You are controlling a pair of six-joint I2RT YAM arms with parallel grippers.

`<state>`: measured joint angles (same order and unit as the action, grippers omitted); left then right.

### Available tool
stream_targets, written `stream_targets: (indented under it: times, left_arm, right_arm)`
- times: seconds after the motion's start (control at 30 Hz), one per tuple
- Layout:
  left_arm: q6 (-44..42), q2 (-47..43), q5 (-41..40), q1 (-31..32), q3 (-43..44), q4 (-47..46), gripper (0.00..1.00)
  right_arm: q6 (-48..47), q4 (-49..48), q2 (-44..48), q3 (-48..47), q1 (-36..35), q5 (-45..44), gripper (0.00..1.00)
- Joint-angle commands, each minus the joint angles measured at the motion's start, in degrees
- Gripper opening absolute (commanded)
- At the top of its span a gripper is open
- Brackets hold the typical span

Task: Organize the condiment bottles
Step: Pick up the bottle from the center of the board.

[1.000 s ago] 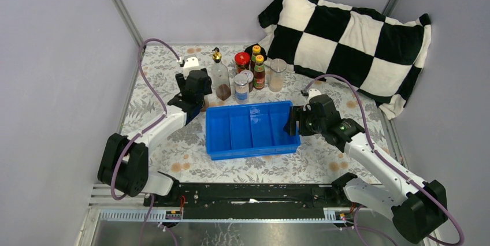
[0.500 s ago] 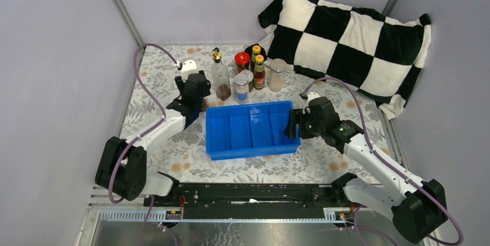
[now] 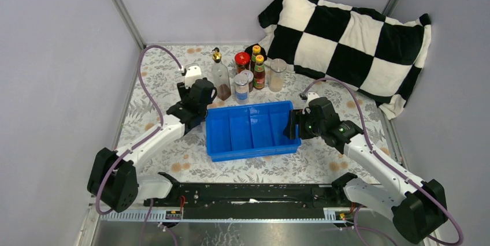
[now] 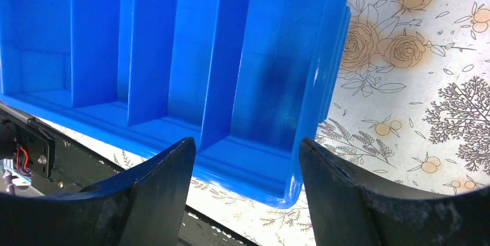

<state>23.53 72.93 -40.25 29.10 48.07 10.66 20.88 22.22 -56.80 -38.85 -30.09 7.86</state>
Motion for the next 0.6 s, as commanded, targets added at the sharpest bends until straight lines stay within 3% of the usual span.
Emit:
stream_targets:
  times: [0.0, 0.3, 0.57]
  left_arm:
    - [1.7, -3.8, -6.0, 0.6, 5.3, 3.0, 0.29]
    - [3.7, -7.2, -7.9, 3.4, 11.6, 10.5, 0.29]
    - [6.9, -7.4, -12.2, 11.6, 18.5, 19.0, 0.29]
  right_arm:
    - [0.3, -1.3, 1.2, -0.4, -0.4, 1.5, 0.73]
    - [0.7, -1.8, 1.0, -0.4, -0.5, 2.0, 0.73]
    - [1.3, -2.4, 1.5, 0.1, -0.5, 2.7, 0.73]
